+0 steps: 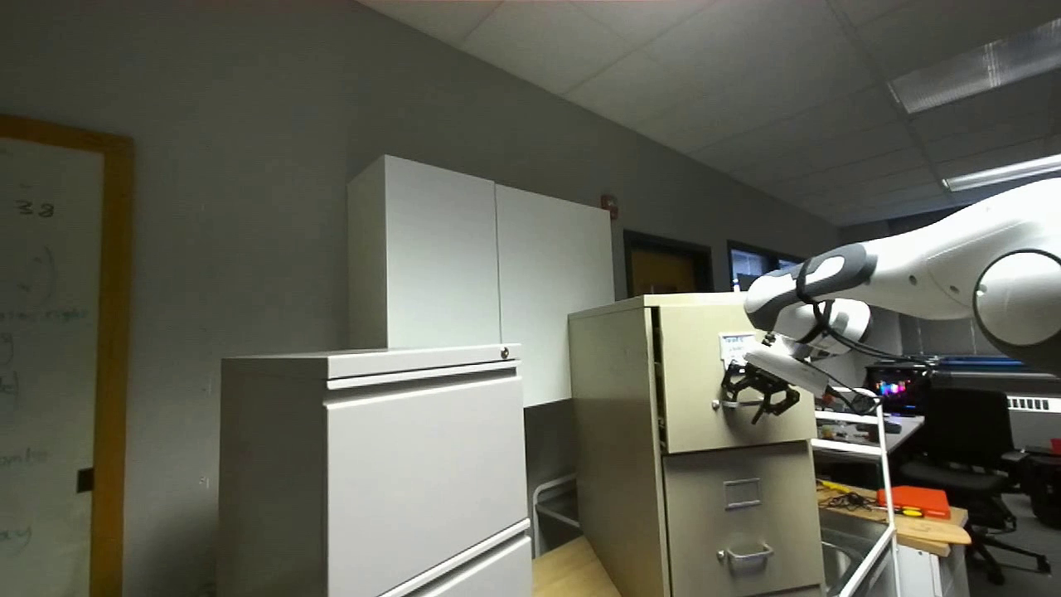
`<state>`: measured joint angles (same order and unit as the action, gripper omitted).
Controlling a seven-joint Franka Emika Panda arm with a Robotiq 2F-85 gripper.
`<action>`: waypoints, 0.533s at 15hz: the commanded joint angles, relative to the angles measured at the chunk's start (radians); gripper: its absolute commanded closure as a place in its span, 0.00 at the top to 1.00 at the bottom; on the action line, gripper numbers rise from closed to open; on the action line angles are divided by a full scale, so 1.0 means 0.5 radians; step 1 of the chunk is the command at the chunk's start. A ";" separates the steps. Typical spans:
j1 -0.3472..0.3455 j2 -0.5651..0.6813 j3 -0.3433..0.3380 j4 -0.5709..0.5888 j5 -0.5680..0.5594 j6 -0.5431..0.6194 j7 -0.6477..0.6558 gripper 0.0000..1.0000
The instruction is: Close the open drawer
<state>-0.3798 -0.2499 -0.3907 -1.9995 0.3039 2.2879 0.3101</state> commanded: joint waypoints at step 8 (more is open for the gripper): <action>0.003 0.011 -0.004 0.015 0.006 -0.005 -0.006 0.75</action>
<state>-0.3778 -0.2506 -0.3919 -1.9997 0.3054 2.2876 0.3091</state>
